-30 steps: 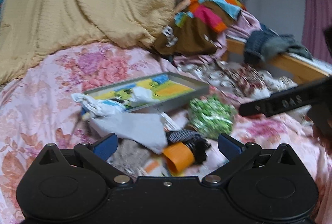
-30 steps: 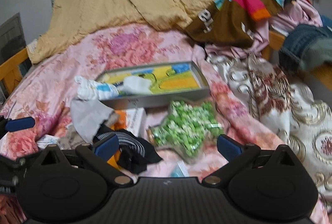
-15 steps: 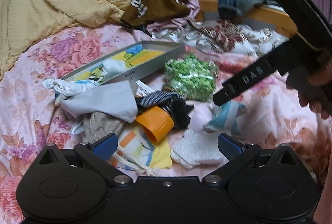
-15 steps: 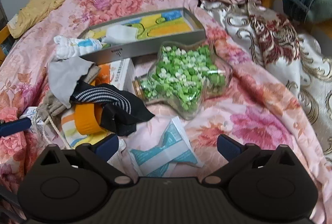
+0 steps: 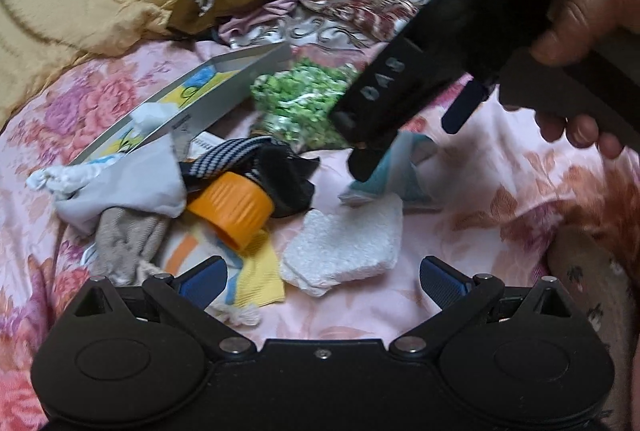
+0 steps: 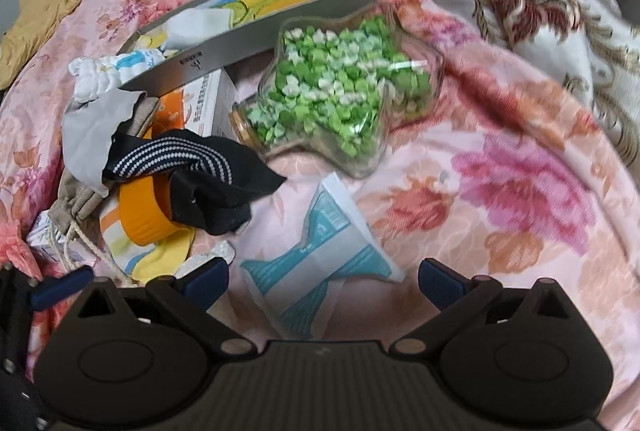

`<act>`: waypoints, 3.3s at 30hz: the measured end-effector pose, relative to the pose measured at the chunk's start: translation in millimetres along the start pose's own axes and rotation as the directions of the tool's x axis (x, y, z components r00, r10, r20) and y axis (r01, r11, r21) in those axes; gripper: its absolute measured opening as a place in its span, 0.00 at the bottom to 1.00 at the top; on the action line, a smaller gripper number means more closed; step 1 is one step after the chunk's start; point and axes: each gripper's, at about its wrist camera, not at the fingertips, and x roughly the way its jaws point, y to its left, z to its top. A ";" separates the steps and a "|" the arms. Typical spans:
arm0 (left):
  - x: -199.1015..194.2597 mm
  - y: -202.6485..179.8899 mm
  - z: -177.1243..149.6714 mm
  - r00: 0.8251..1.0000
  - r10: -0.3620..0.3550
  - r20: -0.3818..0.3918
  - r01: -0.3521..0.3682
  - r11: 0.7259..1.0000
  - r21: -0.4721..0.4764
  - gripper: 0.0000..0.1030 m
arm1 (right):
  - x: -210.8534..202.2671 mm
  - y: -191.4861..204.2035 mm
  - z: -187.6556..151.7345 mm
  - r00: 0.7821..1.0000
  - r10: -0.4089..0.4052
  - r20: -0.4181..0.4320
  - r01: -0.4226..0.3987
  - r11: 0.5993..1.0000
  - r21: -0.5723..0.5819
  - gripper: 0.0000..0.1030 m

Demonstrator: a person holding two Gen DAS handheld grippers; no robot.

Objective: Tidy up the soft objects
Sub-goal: 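Move left tool to the white textured cloth while right tool approaches the blue-white packet, then close left tool on the white cloth while right tool closes on the blue-white packet, then lift the cloth and packet and carry both over the grey tray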

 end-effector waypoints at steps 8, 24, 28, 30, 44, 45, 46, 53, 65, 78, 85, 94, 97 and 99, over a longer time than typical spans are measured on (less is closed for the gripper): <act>7.2 -7.9 -1.6 0.998 0.049 0.048 -0.053 0.995 0.083 0.99 | 21.6 -9.2 3.8 0.996 0.058 -0.067 -0.048 0.988 0.148 1.00; 15.7 -17.0 -6.1 0.998 0.020 0.055 -0.030 0.980 0.199 0.85 | 32.2 -13.0 9.9 0.995 0.082 -0.049 -0.068 0.969 0.238 0.89; 14.4 -15.1 -5.7 0.998 0.018 0.063 -0.030 0.982 0.188 0.79 | 31.6 -15.7 10.8 0.996 0.084 -0.039 -0.071 0.964 0.255 0.83; 12.6 -14.5 -4.8 0.997 0.017 0.077 -0.031 0.983 0.182 0.72 | 31.2 -18.2 10.8 0.996 0.086 -0.035 -0.073 0.961 0.265 0.82; 16.2 22.8 5.9 0.999 0.016 0.034 -0.012 0.994 -0.104 0.32 | 30.6 -22.0 9.6 0.996 0.081 -0.040 -0.066 0.956 0.286 0.61; 17.5 25.5 5.8 0.999 0.025 0.027 -0.022 0.993 -0.117 0.26 | 31.0 -21.7 9.8 0.996 0.082 -0.041 -0.067 0.956 0.285 0.60; 18.5 27.7 5.9 0.999 0.033 0.022 -0.030 0.991 -0.129 0.23 | 30.8 -22.2 9.2 0.996 0.082 -0.041 -0.067 0.957 0.284 0.57; 13.1 35.0 8.1 0.998 0.028 0.054 -0.017 0.981 -0.195 0.14 | 30.2 -21.7 8.4 0.995 0.091 -0.034 -0.078 0.955 0.285 0.48; 4.4 38.4 11.5 0.992 0.038 0.124 -0.008 0.972 -0.234 0.12 | 19.8 -13.9 10.3 0.989 0.144 0.026 -0.146 0.955 0.260 0.44; -13.5 53.1 18.8 0.976 0.045 0.212 0.029 0.943 -0.332 0.12 | -18.0 3.8 13.5 0.975 0.094 0.203 -0.119 0.986 0.116 0.44; -24.6 68.2 22.8 0.964 0.073 0.254 0.038 0.911 -0.410 0.12 | -30.6 9.6 14.6 0.951 0.123 0.283 -0.149 0.986 0.074 0.44; -37.1 87.2 27.8 0.948 0.121 0.295 0.041 0.872 -0.487 0.12 | -46.6 22.9 13.6 0.909 0.149 0.389 -0.155 0.988 -0.017 0.45; -40.2 94.1 30.8 0.946 0.145 0.288 0.028 0.853 -0.521 0.12 | -49.3 26.3 14.3 0.899 0.146 0.414 -0.148 0.989 -0.027 0.45; -42.7 98.3 32.7 0.944 0.162 0.287 0.019 0.843 -0.538 0.12 | -50.6 28.5 15.9 0.891 0.151 0.428 -0.155 0.988 -0.025 0.45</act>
